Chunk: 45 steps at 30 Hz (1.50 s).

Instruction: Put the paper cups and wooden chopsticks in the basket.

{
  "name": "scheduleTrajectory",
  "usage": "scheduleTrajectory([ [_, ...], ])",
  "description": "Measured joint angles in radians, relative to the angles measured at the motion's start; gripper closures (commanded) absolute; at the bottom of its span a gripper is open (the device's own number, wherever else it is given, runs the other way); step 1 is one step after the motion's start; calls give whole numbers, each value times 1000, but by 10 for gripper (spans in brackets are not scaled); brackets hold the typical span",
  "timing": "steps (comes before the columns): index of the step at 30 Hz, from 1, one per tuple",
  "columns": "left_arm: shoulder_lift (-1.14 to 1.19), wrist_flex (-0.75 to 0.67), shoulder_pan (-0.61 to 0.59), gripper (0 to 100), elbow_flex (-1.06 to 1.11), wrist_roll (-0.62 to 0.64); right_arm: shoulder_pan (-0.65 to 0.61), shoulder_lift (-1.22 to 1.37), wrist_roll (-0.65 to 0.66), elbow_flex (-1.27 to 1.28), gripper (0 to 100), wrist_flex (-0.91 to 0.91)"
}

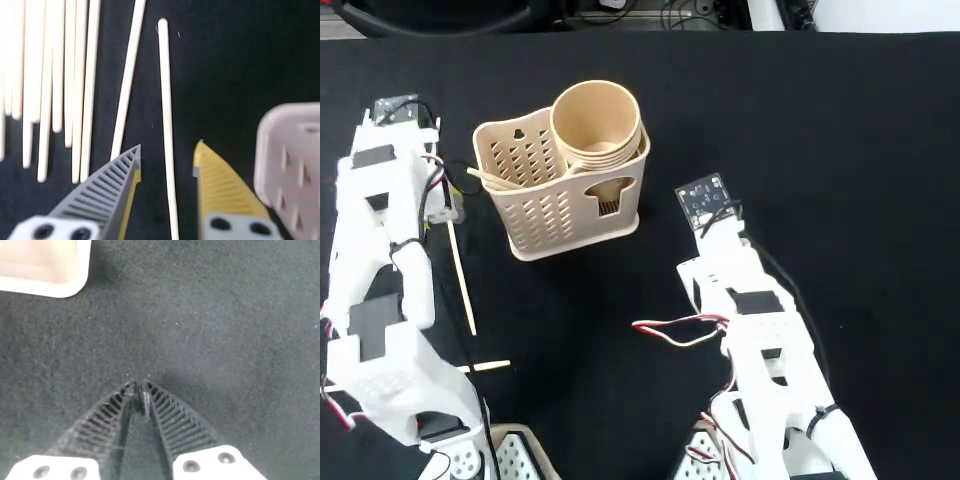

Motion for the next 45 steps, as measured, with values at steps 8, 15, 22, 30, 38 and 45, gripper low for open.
scheduleTrajectory([
  [8,98,-120,3,878,6,104,0,0,0,0,985,0],
  [15,141,-126,3,959,6,115,0,0,0,0,985,0],
  [22,141,-120,5,971,5,117,0,0,0,0,985,0],
  [30,-75,-51,5,971,-2,117,0,0,0,0,985,0],
  [38,-592,-48,5,971,175,117,0,0,0,0,985,0],
  [45,-1158,-210,5,971,339,117,0,0,0,0,985,0],
])
